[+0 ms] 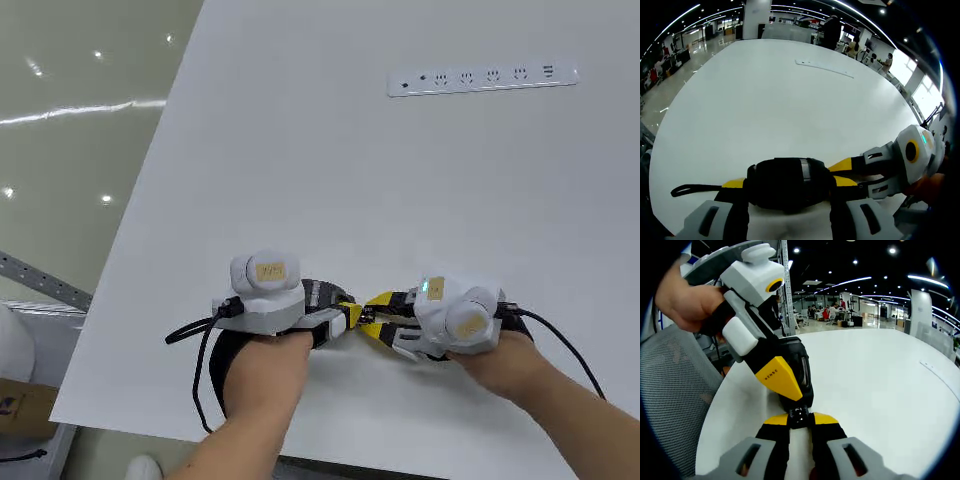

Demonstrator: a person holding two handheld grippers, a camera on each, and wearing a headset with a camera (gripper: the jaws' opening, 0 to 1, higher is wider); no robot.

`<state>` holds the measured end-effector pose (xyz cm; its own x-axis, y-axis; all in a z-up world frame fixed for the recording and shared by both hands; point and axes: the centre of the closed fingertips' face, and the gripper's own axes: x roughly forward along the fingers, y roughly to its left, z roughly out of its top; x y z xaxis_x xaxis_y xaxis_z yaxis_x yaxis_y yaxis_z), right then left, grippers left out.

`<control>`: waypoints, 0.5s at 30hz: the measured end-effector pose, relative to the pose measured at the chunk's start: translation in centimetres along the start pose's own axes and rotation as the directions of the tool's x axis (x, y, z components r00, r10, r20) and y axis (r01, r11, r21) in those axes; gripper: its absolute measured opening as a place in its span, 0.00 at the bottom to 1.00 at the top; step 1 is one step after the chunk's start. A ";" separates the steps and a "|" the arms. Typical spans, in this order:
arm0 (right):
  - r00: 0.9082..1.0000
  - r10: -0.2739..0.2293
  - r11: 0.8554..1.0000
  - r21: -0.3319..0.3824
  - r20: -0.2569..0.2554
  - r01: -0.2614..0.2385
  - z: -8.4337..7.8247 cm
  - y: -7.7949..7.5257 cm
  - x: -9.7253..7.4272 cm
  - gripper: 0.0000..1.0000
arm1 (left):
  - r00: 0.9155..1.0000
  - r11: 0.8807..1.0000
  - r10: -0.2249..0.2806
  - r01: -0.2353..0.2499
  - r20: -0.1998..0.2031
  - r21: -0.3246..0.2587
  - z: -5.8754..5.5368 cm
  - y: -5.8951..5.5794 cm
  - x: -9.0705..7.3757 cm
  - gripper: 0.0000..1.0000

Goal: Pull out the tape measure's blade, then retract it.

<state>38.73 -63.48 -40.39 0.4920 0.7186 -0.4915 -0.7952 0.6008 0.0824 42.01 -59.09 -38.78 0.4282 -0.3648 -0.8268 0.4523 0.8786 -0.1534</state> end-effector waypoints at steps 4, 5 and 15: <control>1.000 0.007 1.000 0.008 -0.012 -0.007 -0.1 -0.1 0.0 0.15 | 1.000 1.000 -0.018 0.018 0.002 -0.004 -0.1 0.1 -0.1 0.63; 1.000 0.008 1.000 0.009 -0.015 -0.008 -0.1 -0.1 0.0 0.16 | 1.000 1.000 -0.022 0.022 0.005 -0.001 -0.1 0.0 -0.2 0.63; 1.000 -0.009 0.999 0.034 -0.023 0.009 0.5 -0.1 -1.0 0.24 | 0.998 0.996 -0.060 0.057 0.033 0.071 0.4 -0.2 -0.7 0.65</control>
<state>38.49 -64.05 -39.44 0.4906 0.7052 -0.5119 -0.7781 0.6190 0.1069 41.95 -59.15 -37.92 0.4260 -0.4267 -0.7977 0.5302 0.8323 -0.1621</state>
